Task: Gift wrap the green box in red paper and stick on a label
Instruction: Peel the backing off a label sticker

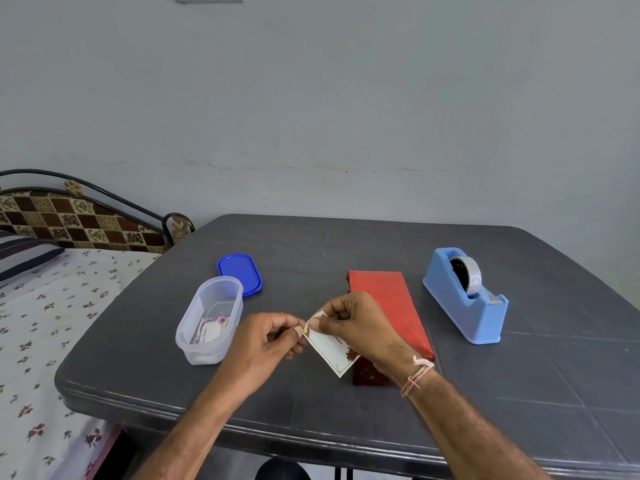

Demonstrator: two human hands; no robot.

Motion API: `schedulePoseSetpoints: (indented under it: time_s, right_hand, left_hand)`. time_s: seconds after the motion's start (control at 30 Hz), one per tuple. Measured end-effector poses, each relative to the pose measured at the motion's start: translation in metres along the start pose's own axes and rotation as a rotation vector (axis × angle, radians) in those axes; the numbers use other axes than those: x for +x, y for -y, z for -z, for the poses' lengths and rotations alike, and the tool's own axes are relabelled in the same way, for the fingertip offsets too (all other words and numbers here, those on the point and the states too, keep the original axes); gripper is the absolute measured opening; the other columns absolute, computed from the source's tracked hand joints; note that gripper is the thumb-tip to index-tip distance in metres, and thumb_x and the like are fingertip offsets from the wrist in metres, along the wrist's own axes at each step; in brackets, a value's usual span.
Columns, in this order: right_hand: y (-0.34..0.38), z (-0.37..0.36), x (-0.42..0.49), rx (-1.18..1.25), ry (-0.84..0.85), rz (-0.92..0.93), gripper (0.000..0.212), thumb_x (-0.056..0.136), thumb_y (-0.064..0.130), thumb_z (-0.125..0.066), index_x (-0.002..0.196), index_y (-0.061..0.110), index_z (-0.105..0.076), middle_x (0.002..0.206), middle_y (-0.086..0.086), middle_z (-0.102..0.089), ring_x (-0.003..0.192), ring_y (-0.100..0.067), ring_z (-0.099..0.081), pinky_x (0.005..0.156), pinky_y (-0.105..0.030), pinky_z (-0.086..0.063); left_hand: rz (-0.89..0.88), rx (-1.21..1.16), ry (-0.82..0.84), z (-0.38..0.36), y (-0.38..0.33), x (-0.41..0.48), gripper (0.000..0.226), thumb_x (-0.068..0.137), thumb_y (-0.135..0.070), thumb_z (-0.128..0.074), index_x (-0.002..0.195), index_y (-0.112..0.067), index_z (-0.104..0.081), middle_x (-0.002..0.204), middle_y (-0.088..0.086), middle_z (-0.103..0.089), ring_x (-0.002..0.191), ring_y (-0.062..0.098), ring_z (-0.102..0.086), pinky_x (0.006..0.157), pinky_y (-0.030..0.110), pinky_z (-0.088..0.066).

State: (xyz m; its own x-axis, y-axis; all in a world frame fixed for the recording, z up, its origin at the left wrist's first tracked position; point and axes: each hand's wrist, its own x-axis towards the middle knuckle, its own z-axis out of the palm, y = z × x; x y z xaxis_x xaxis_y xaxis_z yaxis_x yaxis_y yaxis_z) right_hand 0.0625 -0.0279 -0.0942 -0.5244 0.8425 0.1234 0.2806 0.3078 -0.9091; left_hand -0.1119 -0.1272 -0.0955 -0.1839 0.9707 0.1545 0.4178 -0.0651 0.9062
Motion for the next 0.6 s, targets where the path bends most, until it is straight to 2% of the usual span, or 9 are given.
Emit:
schedulePoseSetpoints:
  time_s: [0.13,0.2,0.3,0.43,0.53,0.6]
  right_hand:
    - [0.0001,-0.0023,0.0006,-0.008,0.008,-0.002,0.013,0.084,0.028,-0.084,0.084,0.015,-0.082,0.073,-0.011,-0.075,0.057,-0.010,-0.058,0.054,-0.031,-0.047]
    - [0.0001,-0.0028,0.0008,-0.020,0.013,-0.001,0.013,0.084,0.029,-0.084,0.085,0.016,-0.082,0.074,-0.012,-0.076,0.057,-0.010,-0.059,0.054,-0.031,-0.049]
    - [0.0013,-0.0030,0.0001,-0.042,0.018,0.000,0.013,0.084,0.028,-0.084,0.085,0.015,-0.082,0.072,-0.009,-0.075,0.057,-0.009,-0.060,0.054,-0.030,-0.050]
    - [0.0049,-0.0039,-0.0018,-0.082,0.024,0.008,0.012,0.085,0.025,-0.083,0.084,0.013,-0.081,0.059,0.003,-0.067,0.051,-0.007,-0.056,0.048,-0.026,-0.047]
    - [0.0065,-0.0042,-0.0025,-0.081,0.027,0.005,0.012,0.086,0.023,-0.082,0.084,0.012,-0.081,0.055,0.007,-0.064,0.048,-0.005,-0.055,0.043,-0.023,-0.045]
    - [0.0068,-0.0047,-0.0029,-0.089,0.027,0.010,0.012,0.086,0.023,-0.082,0.085,0.011,-0.081,0.055,0.007,-0.064,0.047,-0.005,-0.055,0.043,-0.023,-0.045]
  left_hand:
    - [0.006,0.017,0.015,0.0034,0.0007,0.0012,0.015,0.096,-0.010,-0.069,0.094,-0.020,-0.080,0.081,0.003,-0.079,0.077,0.018,-0.075,0.071,0.029,-0.061]
    - [0.004,0.046,0.002,0.0039,0.0000,0.0012,0.014,0.095,-0.012,-0.071,0.091,-0.021,-0.080,0.080,0.002,-0.078,0.077,0.020,-0.075,0.072,0.033,-0.062]
    - [-0.024,0.118,-0.025,0.0026,-0.0014,0.0007,0.015,0.092,-0.014,-0.074,0.084,-0.025,-0.079,0.074,-0.001,-0.076,0.070,0.014,-0.072,0.070,0.030,-0.059]
    - [-0.074,0.236,-0.052,-0.0017,-0.0039,-0.0023,0.016,0.090,-0.018,-0.075,0.078,-0.027,-0.077,0.067,-0.008,-0.072,0.059,0.003,-0.062,0.057,0.019,-0.049]
    - [-0.103,0.289,-0.072,-0.0048,-0.0063,-0.0052,0.016,0.090,-0.017,-0.072,0.076,-0.024,-0.075,0.064,-0.009,-0.069,0.057,0.005,-0.060,0.053,0.020,-0.046]
    - [-0.114,0.323,-0.082,-0.0057,-0.0073,-0.0064,0.015,0.090,-0.017,-0.071,0.077,-0.023,-0.074,0.063,-0.009,-0.068,0.059,0.010,-0.063,0.054,0.026,-0.049]
